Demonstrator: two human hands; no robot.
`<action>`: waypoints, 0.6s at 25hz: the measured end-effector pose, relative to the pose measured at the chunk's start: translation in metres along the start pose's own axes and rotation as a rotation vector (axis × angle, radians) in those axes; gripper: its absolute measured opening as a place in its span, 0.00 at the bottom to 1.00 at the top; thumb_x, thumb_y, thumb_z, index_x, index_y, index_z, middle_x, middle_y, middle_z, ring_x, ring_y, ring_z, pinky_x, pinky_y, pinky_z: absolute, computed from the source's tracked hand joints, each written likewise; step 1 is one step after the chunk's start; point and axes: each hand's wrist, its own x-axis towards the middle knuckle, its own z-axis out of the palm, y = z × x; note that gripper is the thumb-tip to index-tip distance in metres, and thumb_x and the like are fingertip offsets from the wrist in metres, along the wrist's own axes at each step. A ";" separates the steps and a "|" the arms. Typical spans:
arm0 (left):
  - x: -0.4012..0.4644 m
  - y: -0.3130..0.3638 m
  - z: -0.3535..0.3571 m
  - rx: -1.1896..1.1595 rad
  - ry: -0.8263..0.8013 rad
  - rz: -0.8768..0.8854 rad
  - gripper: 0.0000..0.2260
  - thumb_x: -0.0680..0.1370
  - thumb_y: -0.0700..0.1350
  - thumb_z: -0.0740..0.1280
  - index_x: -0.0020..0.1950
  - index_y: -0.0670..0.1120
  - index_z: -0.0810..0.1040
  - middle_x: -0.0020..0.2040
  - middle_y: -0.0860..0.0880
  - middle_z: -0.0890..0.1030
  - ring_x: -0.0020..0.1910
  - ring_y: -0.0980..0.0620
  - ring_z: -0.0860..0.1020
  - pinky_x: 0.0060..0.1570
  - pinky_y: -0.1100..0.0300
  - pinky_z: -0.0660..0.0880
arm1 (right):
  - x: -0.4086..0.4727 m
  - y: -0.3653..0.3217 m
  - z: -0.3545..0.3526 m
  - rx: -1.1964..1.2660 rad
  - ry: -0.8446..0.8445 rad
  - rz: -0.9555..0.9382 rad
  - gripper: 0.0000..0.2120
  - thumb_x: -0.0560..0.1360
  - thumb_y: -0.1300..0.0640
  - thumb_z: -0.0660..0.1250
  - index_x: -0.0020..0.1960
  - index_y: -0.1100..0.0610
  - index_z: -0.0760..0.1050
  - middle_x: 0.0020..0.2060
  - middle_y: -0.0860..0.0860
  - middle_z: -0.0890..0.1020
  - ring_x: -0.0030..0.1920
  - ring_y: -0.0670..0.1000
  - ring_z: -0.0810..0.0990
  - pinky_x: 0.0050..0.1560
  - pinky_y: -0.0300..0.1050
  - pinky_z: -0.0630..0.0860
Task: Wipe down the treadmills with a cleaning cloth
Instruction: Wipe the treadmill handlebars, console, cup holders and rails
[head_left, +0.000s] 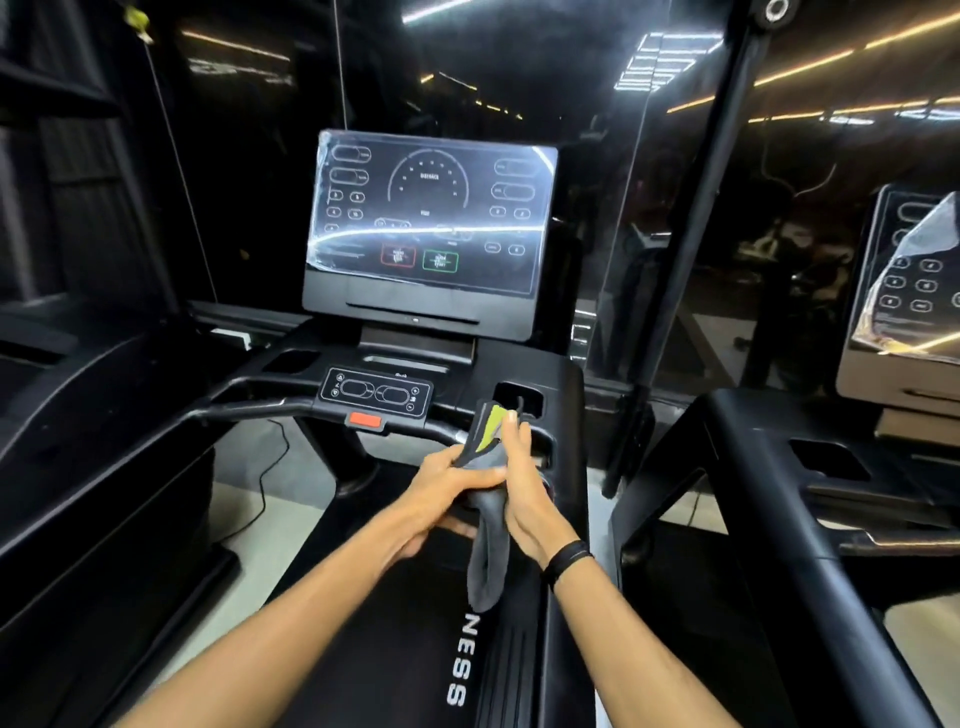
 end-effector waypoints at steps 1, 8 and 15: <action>-0.002 0.008 -0.003 0.025 0.023 0.011 0.16 0.71 0.45 0.76 0.57 0.47 0.81 0.51 0.45 0.86 0.50 0.44 0.85 0.41 0.49 0.82 | -0.003 -0.006 0.004 -0.024 -0.030 0.005 0.50 0.70 0.25 0.60 0.83 0.48 0.47 0.82 0.53 0.52 0.81 0.54 0.55 0.79 0.59 0.58; -0.013 0.064 -0.023 0.682 0.132 0.400 0.22 0.64 0.32 0.66 0.54 0.46 0.85 0.48 0.47 0.86 0.48 0.53 0.81 0.46 0.63 0.77 | -0.004 -0.044 0.000 -0.750 -0.065 -0.302 0.51 0.67 0.21 0.59 0.81 0.41 0.43 0.80 0.45 0.38 0.80 0.48 0.36 0.78 0.61 0.37; -0.016 0.102 -0.051 1.082 0.123 0.478 0.19 0.63 0.36 0.63 0.46 0.54 0.84 0.38 0.53 0.80 0.43 0.47 0.78 0.43 0.53 0.78 | -0.005 -0.078 -0.010 -1.114 -0.320 -0.439 0.41 0.62 0.29 0.74 0.72 0.41 0.69 0.62 0.42 0.80 0.65 0.47 0.75 0.71 0.54 0.67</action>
